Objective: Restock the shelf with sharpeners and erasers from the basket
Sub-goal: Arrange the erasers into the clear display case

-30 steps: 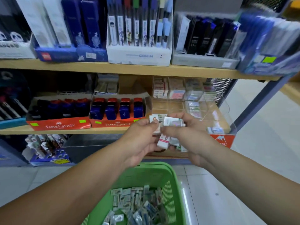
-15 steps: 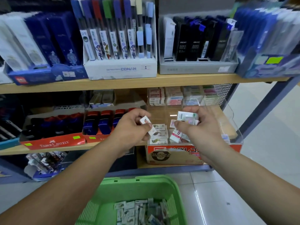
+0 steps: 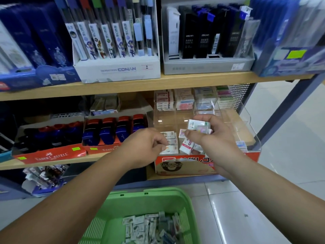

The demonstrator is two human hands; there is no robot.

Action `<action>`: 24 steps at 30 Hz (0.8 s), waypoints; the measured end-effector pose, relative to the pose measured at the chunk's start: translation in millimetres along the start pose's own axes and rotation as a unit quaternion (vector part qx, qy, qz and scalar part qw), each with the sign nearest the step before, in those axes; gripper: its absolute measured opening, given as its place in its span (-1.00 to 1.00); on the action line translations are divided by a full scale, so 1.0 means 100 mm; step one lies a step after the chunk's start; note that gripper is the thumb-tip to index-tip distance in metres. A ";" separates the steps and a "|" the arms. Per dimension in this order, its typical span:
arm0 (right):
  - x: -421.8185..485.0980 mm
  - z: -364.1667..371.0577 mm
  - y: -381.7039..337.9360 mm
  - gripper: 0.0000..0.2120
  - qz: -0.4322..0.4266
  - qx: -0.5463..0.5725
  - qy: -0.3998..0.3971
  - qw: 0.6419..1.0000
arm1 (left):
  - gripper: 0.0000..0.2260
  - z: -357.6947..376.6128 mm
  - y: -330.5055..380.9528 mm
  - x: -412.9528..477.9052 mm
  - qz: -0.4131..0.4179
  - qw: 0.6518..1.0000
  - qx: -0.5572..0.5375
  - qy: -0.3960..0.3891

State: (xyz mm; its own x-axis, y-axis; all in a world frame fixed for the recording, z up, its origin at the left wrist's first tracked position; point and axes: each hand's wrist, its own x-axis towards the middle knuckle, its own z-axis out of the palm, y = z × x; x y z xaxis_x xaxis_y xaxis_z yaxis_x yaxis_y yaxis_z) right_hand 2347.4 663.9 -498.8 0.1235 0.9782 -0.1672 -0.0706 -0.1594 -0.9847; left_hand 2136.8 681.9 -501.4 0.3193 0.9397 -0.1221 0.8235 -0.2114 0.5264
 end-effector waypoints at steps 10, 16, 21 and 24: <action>-0.03 0.00 -0.02 -0.61 0.024 0.044 -0.017 0.999 | -0.67 0.10 0.41 -0.14 -0.015 0.935 -0.355 0.004; 0.00 -0.09 -0.09 -0.66 0.043 0.089 -0.022 0.995 | -0.79 -0.04 0.27 -0.10 -0.024 0.926 -0.375 0.027; 0.04 -0.30 -0.17 -0.63 0.006 0.035 0.085 0.996 | -0.85 -0.03 0.23 -0.04 -0.054 0.933 -0.341 0.104; 0.05 -0.45 -0.19 -0.64 -0.004 0.035 0.127 0.991 | -0.87 0.01 0.26 0.02 -0.062 0.944 -0.303 0.114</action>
State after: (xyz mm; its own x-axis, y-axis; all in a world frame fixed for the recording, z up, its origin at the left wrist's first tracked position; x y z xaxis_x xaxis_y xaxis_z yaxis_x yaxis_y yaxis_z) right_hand 2394.4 665.9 -483.1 0.3692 0.9125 -0.1759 -0.1359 -0.1342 -0.9816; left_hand 2159.1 678.2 -488.6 0.0721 0.9952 -0.0659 0.4059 0.0310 0.9134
